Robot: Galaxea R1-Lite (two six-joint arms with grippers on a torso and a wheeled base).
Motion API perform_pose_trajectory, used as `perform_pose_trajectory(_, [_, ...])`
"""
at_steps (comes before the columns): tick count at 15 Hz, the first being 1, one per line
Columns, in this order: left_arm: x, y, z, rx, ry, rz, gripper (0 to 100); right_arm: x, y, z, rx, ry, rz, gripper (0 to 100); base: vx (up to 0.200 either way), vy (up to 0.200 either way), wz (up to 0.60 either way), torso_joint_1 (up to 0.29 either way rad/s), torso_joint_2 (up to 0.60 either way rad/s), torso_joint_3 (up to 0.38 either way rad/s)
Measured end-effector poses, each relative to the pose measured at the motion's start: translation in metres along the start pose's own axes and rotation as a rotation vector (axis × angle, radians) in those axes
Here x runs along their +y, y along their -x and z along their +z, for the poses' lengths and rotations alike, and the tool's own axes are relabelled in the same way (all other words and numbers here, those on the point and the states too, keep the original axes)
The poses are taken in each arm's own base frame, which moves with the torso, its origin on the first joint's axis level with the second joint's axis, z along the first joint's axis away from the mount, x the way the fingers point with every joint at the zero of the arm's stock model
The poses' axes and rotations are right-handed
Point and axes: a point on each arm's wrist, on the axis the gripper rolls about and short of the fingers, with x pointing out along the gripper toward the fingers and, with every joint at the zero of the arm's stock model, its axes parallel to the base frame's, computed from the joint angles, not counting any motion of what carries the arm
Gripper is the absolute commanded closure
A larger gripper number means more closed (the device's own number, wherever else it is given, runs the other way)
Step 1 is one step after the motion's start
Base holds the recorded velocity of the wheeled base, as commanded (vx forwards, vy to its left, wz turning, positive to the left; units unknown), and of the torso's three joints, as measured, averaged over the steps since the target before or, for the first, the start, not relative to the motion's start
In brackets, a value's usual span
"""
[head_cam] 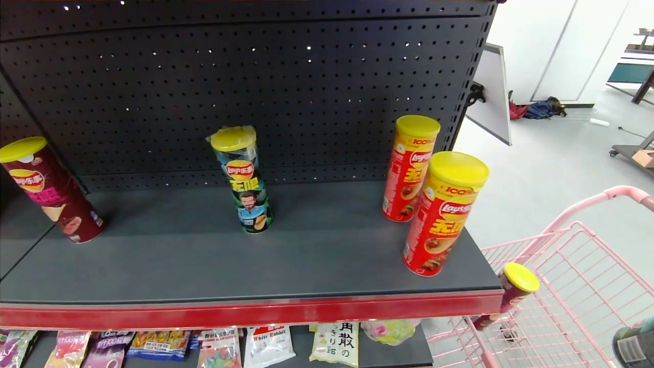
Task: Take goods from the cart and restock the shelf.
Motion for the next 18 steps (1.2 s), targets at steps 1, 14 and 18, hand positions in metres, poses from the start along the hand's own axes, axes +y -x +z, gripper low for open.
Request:
perform_pose_trajectory(1, [0.000,0.000,0.000,0.000,0.000,0.000,0,0.001,0.003,-0.005,-0.015,-0.002,0.008,100,0.000,0.200,0.00,0.007,0.02,0.002])
perform_pose_trajectory(14, [0.000,0.000,0.000,0.000,0.002,-0.001,0,0.003,0.011,-0.014,-0.069,-0.001,0.074,100,0.000,0.092,0.00,0.000,0.00,0.000])
perform_pose_trajectory(18, [0.000,0.000,0.000,0.000,-0.001,-0.001,0,0.006,0.016,-0.023,-0.066,-0.001,0.184,100,0.000,0.000,0.00,0.000,0.00,0.000])
